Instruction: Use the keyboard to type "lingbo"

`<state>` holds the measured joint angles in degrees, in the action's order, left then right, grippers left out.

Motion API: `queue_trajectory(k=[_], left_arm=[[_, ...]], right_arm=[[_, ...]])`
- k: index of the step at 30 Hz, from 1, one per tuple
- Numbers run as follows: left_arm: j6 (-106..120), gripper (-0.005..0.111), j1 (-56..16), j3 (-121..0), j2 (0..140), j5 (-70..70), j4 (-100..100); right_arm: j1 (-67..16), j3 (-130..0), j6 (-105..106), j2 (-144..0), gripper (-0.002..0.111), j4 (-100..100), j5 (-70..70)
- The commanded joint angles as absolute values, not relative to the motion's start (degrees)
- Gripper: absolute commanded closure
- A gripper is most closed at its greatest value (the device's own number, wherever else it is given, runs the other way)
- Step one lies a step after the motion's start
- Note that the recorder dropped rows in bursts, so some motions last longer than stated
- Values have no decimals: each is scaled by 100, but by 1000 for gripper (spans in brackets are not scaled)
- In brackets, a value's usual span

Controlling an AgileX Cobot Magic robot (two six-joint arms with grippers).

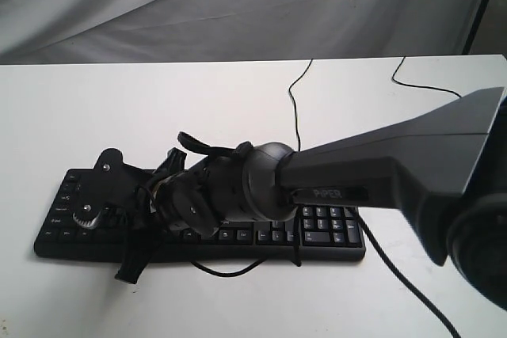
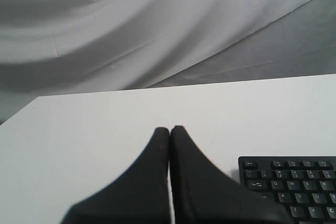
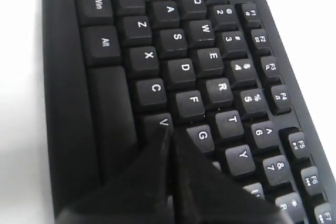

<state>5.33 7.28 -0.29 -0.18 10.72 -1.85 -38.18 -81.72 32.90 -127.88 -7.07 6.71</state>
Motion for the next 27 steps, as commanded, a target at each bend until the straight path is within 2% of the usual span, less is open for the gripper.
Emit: queue_trajectory(k=[1, 12, 27], left_arm=[[518, 106, 707, 0, 0, 1048, -182], [518, 106, 707, 0, 0, 1048, -182], [518, 106, 707, 0, 0, 1048, -182]], right_arm=[[-3766, -8138, 3323, -12571, 108, -688, 749], [-3333, -7385, 3323, -11871, 108, -662, 508], [-3051, -7146, 3323, -11846, 108, -652, 193]])
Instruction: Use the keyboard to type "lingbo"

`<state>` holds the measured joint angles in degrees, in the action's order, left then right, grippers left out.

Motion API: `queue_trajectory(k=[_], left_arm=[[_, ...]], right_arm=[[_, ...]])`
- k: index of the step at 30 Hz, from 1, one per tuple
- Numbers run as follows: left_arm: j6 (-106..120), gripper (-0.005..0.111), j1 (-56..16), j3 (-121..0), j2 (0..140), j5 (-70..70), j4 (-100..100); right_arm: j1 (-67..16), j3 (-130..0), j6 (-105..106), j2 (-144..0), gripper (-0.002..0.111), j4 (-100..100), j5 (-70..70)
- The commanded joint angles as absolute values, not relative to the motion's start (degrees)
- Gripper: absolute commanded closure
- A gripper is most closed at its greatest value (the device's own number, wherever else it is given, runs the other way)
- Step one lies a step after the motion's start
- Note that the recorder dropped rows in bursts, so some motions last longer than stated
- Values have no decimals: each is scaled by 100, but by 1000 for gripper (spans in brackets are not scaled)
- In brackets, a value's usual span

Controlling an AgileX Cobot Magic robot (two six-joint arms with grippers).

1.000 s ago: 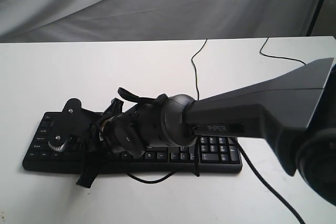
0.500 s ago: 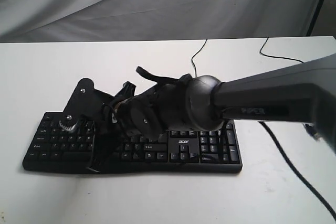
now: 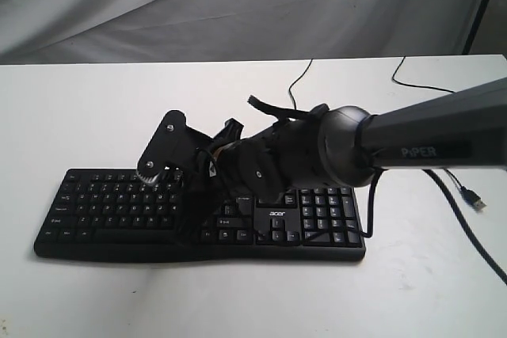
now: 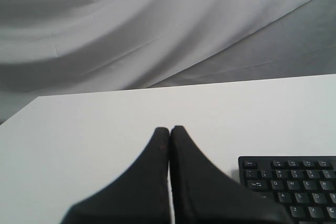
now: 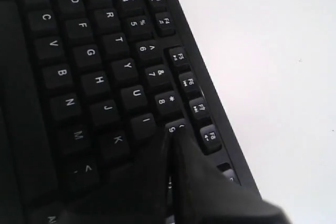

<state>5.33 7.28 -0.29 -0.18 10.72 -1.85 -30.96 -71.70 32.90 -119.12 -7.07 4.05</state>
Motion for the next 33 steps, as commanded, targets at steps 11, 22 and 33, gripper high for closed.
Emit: queue_trajectory(k=[11, 22, 33], left_arm=[[518, 106, 707, 0, 0, 1048, -182], [518, 106, 707, 0, 0, 1048, -182], [518, 106, 707, 0, 0, 1048, -182]], right_arm=[[-3051, -7146, 3459, -12101, 108, -652, 0], [-3086, -7146, 3459, -12155, 108, -652, -80], [-3138, -7146, 3448, -12155, 108, -652, -38]])
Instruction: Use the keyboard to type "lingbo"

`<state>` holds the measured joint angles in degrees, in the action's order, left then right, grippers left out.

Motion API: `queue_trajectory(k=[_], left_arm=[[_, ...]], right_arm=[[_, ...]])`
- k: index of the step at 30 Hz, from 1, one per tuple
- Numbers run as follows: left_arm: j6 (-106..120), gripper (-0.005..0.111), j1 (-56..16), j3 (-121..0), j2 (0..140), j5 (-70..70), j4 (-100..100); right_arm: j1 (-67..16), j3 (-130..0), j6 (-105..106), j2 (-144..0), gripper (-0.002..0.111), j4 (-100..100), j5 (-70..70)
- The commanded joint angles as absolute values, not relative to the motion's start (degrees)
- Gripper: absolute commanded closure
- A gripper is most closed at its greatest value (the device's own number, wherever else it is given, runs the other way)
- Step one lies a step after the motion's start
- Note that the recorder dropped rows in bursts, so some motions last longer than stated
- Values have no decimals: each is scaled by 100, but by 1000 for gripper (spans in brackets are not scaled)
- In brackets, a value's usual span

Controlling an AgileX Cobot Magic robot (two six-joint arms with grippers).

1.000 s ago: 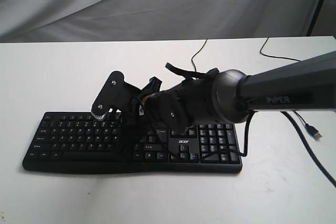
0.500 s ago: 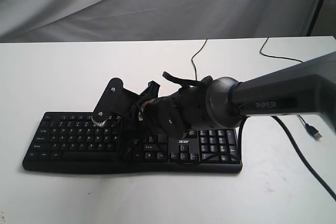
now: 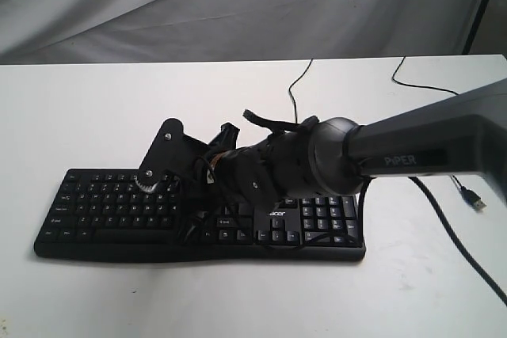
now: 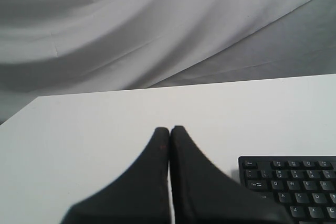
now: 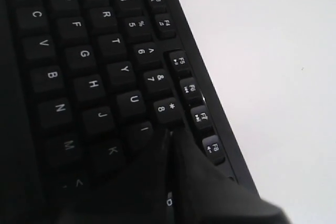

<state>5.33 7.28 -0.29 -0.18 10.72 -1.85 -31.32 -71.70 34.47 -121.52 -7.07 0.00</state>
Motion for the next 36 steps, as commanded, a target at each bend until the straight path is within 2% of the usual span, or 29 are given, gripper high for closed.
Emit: queue_trajectory(k=[1, 24, 36], left_arm=[[518, 106, 707, 0, 0, 1048, -182], [518, 106, 707, 0, 0, 1048, -182], [518, 106, 707, 0, 0, 1048, -182]], right_arm=[[-3138, -7146, 3448, -12168, 108, -652, 0], [-3128, -7146, 3448, -12290, 108, -690, 94], [-3141, -7111, 3431, -11449, 108, -633, 119]])
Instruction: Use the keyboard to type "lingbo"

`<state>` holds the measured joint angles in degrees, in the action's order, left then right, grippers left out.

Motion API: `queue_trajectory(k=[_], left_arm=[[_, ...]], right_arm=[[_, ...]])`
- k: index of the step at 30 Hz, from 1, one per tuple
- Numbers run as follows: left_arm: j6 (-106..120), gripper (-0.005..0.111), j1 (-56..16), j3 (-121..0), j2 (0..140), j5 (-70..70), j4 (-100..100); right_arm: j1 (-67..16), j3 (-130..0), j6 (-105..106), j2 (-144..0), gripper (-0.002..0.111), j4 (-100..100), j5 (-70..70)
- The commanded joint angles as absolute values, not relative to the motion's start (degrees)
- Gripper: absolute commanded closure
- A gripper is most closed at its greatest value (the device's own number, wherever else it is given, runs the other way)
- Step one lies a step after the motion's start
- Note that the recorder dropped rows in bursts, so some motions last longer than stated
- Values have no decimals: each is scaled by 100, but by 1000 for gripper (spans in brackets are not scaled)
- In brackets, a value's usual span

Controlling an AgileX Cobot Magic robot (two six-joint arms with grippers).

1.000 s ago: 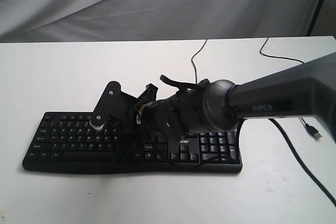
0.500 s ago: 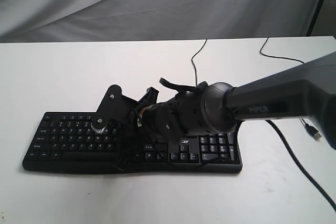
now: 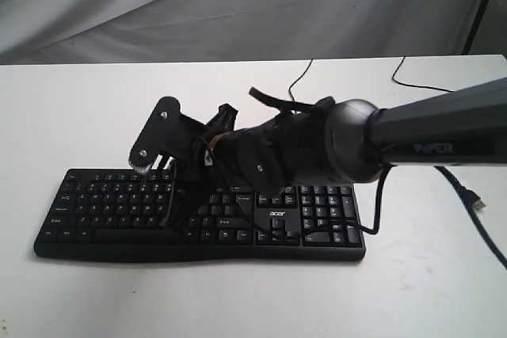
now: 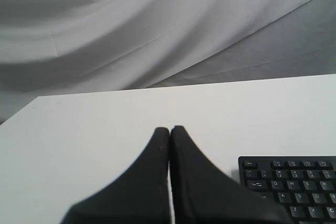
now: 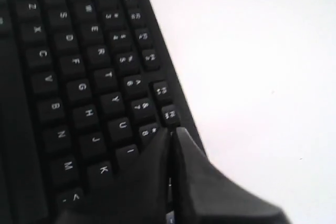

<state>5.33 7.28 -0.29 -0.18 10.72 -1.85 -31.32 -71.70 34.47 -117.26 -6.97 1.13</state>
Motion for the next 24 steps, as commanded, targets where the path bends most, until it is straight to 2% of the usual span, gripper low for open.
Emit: queue_trajectory(k=[1, 6, 11, 24], left_arm=[[518, 106, 707, 0, 0, 1048, -182], [518, 106, 707, 0, 0, 1048, -182], [518, 106, 707, 0, 0, 1048, -182], [518, 106, 707, 0, 0, 1048, -182]], right_arm=[[-3141, -7085, 3431, -11406, 108, -609, 135], [-3141, -6583, 3431, -10936, 108, -609, -77], [-3141, -5704, 3431, -9846, 108, -632, -194], [-3141, -3290, 3408, -5558, 108, -679, -200]])
